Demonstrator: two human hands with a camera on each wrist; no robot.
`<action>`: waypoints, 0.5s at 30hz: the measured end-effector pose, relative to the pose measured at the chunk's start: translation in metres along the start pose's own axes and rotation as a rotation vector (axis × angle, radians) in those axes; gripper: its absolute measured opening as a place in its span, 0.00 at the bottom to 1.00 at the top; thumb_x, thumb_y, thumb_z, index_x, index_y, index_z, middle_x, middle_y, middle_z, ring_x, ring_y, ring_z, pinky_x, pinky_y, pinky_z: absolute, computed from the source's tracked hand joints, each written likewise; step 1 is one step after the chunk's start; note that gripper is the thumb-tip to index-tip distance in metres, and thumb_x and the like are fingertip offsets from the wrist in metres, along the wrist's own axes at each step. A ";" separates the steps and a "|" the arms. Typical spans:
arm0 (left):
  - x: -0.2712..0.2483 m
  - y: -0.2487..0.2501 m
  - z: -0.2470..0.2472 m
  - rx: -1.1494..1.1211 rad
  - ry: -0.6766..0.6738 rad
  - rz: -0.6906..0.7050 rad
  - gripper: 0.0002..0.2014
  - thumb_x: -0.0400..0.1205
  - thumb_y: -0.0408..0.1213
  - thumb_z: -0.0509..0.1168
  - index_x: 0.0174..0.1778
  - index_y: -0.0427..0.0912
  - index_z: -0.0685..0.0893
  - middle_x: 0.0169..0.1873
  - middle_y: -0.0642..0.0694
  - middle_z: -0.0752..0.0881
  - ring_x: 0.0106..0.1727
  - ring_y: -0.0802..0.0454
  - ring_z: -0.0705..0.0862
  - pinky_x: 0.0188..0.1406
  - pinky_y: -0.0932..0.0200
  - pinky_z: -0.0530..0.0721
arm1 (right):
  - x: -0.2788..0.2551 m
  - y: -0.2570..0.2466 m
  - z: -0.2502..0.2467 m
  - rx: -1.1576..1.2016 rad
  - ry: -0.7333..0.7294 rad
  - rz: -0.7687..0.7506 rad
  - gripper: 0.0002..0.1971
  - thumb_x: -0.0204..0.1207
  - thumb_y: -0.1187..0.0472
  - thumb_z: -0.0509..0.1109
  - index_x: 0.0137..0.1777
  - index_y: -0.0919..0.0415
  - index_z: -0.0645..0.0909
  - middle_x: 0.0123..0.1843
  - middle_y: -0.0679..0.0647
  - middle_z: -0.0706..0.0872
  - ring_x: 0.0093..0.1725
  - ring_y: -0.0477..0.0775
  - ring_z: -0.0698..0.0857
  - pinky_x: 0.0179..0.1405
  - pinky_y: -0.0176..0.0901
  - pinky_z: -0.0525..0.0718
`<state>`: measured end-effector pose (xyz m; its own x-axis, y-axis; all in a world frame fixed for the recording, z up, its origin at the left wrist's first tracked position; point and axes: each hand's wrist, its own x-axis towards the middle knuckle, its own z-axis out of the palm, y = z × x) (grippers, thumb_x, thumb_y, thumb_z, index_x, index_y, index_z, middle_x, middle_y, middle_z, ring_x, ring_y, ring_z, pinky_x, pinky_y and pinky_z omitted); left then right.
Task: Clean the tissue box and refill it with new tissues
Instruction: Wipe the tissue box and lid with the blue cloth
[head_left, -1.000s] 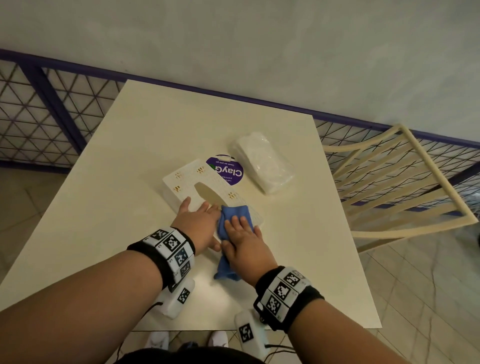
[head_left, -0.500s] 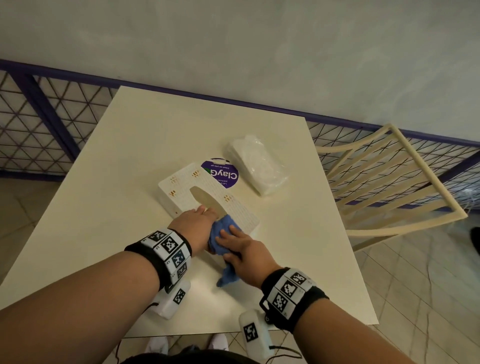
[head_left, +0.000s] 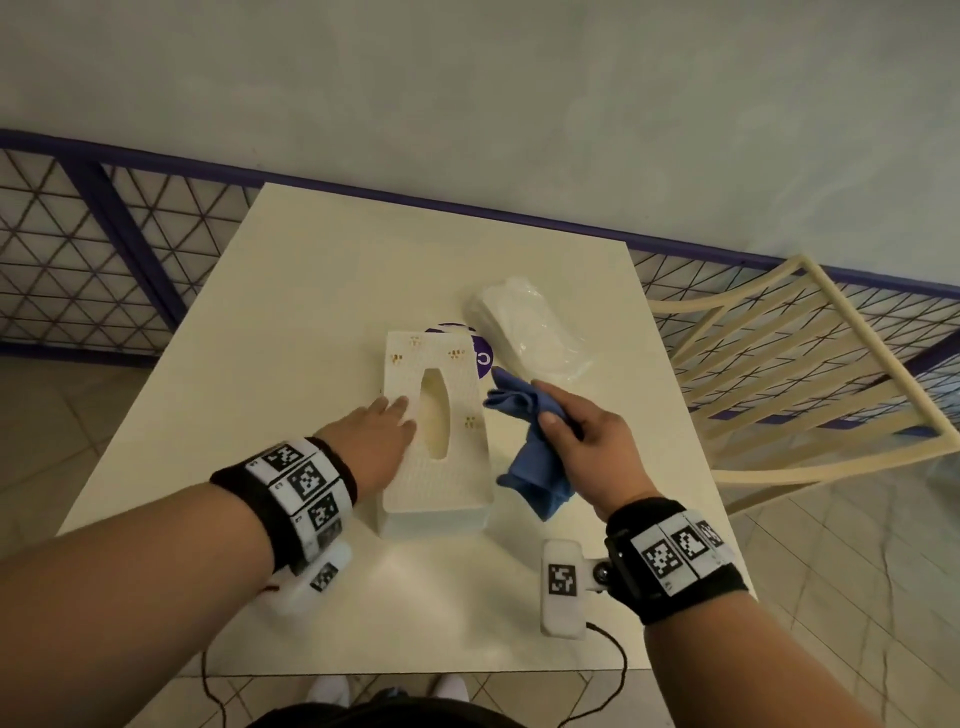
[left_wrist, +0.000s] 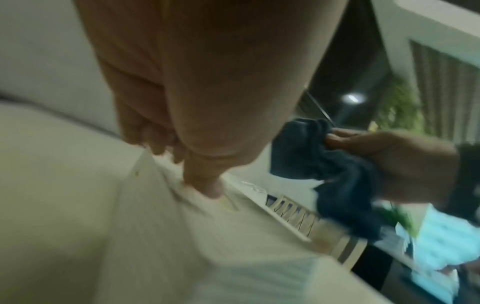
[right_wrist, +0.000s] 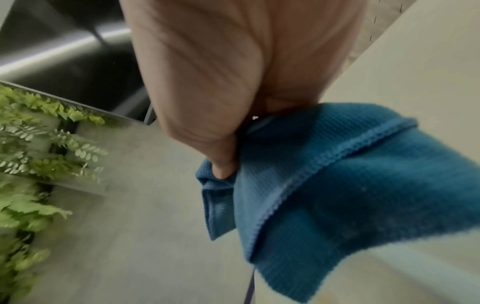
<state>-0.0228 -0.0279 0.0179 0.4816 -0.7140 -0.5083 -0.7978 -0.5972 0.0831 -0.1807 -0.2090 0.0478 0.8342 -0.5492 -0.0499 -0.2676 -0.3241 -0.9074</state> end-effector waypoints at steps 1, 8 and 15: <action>-0.003 0.003 0.005 -0.058 -0.010 -0.047 0.31 0.87 0.42 0.53 0.84 0.42 0.48 0.84 0.39 0.40 0.84 0.40 0.50 0.80 0.46 0.59 | 0.003 -0.002 0.011 -0.009 -0.050 -0.035 0.18 0.81 0.64 0.65 0.68 0.47 0.81 0.63 0.45 0.86 0.62 0.42 0.83 0.66 0.35 0.78; -0.001 0.013 0.022 -0.192 -0.030 -0.136 0.46 0.81 0.56 0.62 0.83 0.40 0.40 0.83 0.36 0.36 0.84 0.40 0.45 0.82 0.48 0.50 | 0.030 0.043 0.087 -0.790 -0.506 -0.056 0.27 0.87 0.55 0.51 0.85 0.52 0.50 0.87 0.46 0.47 0.85 0.48 0.43 0.82 0.58 0.58; -0.002 0.010 0.021 -0.109 -0.062 -0.137 0.46 0.82 0.59 0.58 0.83 0.37 0.38 0.82 0.36 0.35 0.84 0.42 0.41 0.83 0.46 0.46 | 0.108 0.035 0.095 -0.903 -0.573 0.013 0.29 0.87 0.56 0.49 0.85 0.57 0.42 0.87 0.53 0.39 0.85 0.58 0.38 0.83 0.62 0.51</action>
<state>-0.0392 -0.0251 0.0018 0.5573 -0.6011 -0.5728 -0.6805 -0.7259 0.0996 -0.0543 -0.2064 -0.0293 0.8679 -0.1889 -0.4593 -0.3401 -0.9001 -0.2724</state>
